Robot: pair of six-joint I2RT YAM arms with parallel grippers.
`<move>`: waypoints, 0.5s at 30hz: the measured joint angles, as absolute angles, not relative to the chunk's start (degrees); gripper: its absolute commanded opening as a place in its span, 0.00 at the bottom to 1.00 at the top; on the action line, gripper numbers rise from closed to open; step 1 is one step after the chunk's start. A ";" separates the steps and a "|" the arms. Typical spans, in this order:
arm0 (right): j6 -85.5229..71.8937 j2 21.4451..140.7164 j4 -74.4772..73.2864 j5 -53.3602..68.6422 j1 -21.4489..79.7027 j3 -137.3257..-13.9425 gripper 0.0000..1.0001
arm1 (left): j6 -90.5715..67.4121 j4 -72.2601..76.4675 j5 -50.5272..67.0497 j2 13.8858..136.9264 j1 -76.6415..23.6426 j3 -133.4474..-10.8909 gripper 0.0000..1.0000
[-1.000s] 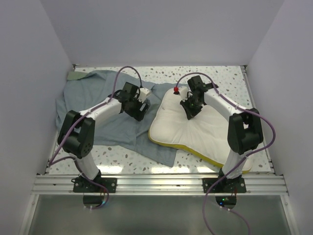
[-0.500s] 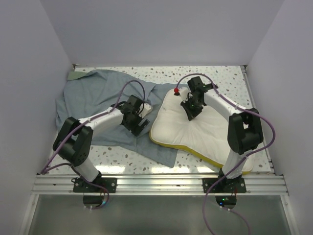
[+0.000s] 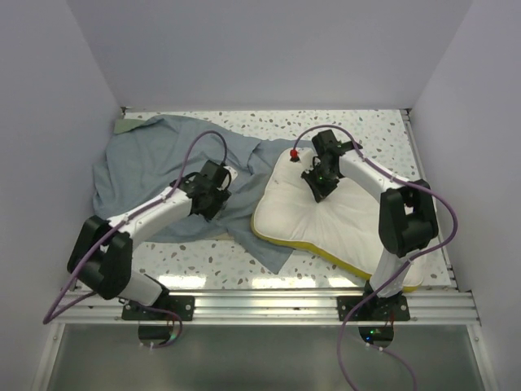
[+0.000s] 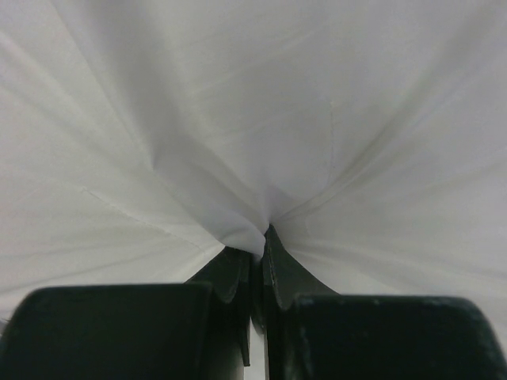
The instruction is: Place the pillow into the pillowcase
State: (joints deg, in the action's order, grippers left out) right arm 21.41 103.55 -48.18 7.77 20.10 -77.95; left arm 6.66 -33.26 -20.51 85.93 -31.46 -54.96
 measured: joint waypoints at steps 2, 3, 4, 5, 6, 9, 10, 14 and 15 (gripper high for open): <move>21.56 103.55 -48.14 7.57 20.10 -77.87 0.00 | 6.63 -33.58 -21.34 82.50 -30.68 -54.96 0.61; 21.69 103.55 -48.16 7.49 20.10 -77.84 0.00 | 6.66 -33.74 -21.45 81.19 -30.35 -54.94 0.60; 21.71 103.55 -48.16 7.44 20.10 -77.84 0.00 | 6.66 -33.91 -21.47 79.85 -30.06 -54.87 0.58; 21.76 103.55 -48.18 7.44 20.10 -77.84 0.00 | 6.66 -34.06 -21.45 78.72 -29.87 -54.78 0.56; 21.87 103.55 -48.21 7.46 20.10 -77.84 0.00 | 6.70 -34.11 -21.37 77.87 -29.74 -54.65 0.55; 22.06 103.55 -48.38 7.57 20.08 -77.87 0.00 | 6.68 -34.22 -19.94 76.44 -29.52 -54.30 0.40; 22.15 103.55 -48.45 7.66 20.08 -77.87 0.00 | 6.70 -34.11 -19.11 76.03 -29.47 -54.08 0.34; 22.90 103.48 -49.10 8.71 19.94 -78.13 0.00 | 7.66 -33.08 -13.87 73.54 -29.32 -52.80 0.59; 23.05 103.42 -49.34 8.88 19.86 -78.24 0.00 | 8.19 -32.69 -11.94 73.03 -29.32 -52.75 0.70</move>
